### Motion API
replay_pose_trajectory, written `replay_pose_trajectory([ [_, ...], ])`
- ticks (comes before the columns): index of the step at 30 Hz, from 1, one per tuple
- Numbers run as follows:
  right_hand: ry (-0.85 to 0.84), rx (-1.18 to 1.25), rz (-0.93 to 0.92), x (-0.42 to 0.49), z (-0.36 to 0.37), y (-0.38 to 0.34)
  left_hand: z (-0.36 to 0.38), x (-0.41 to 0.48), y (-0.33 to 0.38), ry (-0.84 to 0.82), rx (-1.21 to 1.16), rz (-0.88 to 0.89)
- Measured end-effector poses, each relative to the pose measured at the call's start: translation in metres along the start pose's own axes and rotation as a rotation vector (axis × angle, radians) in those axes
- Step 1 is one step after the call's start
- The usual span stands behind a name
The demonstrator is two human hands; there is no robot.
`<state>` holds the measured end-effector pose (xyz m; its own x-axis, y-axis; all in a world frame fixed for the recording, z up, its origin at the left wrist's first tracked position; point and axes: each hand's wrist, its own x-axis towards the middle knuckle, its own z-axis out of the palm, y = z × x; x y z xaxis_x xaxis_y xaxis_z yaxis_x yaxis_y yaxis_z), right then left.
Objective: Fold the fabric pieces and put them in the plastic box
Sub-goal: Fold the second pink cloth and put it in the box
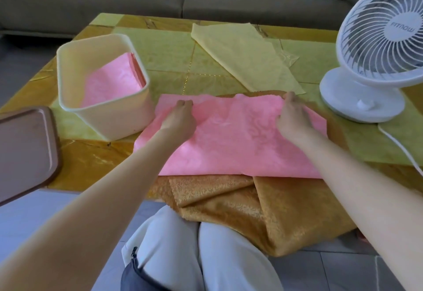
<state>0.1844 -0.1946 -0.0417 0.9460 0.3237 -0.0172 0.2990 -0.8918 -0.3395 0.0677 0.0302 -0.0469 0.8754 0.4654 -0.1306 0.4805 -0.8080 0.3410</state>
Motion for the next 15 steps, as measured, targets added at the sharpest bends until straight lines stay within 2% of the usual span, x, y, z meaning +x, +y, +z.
replay_pose_trajectory([
  [4, -0.022, -0.003, -0.069, -0.018, 0.005, -0.007, -0.001, -0.013, 0.004, 0.029, -0.040, 0.120],
  [6, 0.025, 0.082, -0.172, -0.040, 0.010, -0.008, 0.005, -0.028, 0.010, 0.049, -0.060, 0.190],
  [8, 0.023, 0.114, -0.274, -0.069, 0.016, -0.005, 0.013, -0.049, 0.018, 0.001, -0.089, 0.258],
  [11, -0.040, 0.018, -0.423, -0.113, 0.026, 0.009, 0.026, -0.080, 0.032, -0.105, -0.085, 0.371],
  [15, -0.063, -0.184, -0.482, -0.143, 0.034, 0.040, 0.042, -0.104, 0.040, -0.201, 0.130, 0.490],
])
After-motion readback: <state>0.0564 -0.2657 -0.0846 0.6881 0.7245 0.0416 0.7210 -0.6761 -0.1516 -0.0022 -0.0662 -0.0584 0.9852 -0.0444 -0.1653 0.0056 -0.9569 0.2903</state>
